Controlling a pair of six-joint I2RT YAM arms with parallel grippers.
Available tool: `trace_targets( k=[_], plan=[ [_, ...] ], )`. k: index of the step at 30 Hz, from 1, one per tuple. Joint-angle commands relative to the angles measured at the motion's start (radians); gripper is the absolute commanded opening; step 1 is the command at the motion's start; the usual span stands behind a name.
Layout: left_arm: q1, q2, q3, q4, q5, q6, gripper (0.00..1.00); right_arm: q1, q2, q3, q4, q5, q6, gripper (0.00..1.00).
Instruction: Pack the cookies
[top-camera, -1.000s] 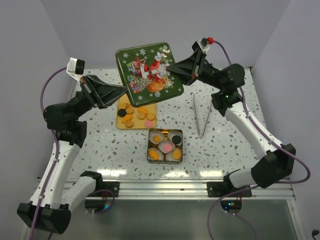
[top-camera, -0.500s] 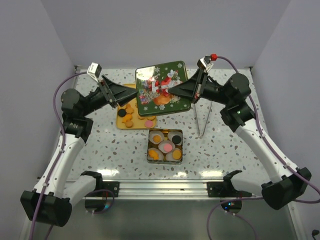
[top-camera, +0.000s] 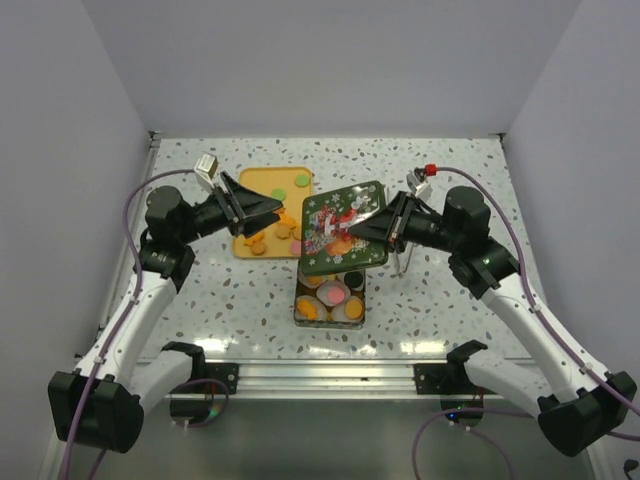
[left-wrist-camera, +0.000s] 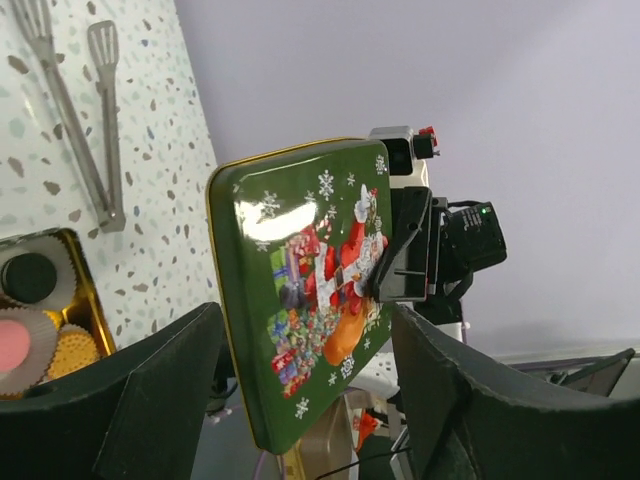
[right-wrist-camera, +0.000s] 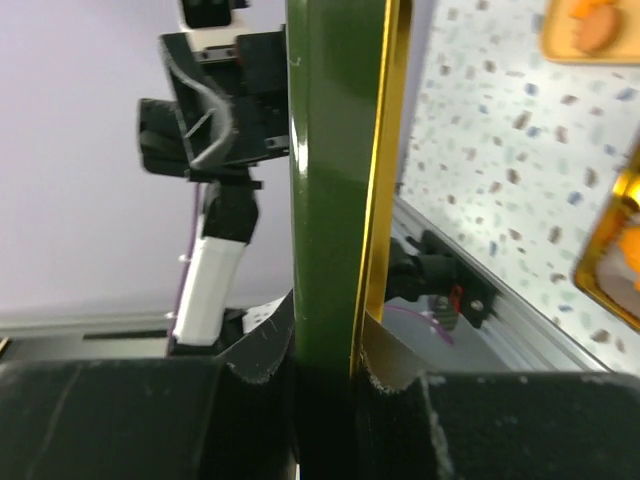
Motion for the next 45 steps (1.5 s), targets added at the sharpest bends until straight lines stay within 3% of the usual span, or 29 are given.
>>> trace_targets(
  k=[1, 6, 13, 22, 35, 45],
  plan=[
    [0.006, -0.007, -0.047, -0.03, 0.002, 0.079, 0.75, 0.002, -0.044, -0.031, -0.135, 0.101, -0.079, 0.0],
    [0.006, 0.019, -0.096, -0.11, -0.006, 0.171, 0.79, 0.002, -0.067, -0.081, -0.282, 0.19, -0.165, 0.0],
    [0.004, 0.091, -0.102, -0.355, -0.09, 0.428, 0.8, 0.002, -0.109, -0.244, -0.229, 0.184, -0.141, 0.0],
    [-0.026, 0.149, -0.204, -0.355, -0.139, 0.564, 0.79, 0.002, -0.159, -0.495, 0.17, 0.158, 0.031, 0.0],
    [-0.123, 0.26, -0.283, -0.237, -0.164, 0.594, 0.79, 0.002, -0.053, -0.721, 0.656, 0.156, 0.123, 0.0],
    [-0.154, 0.339, -0.282, -0.144, -0.141, 0.599, 0.79, 0.002, 0.049, -0.781, 0.778, 0.159, 0.114, 0.0]
  ],
)
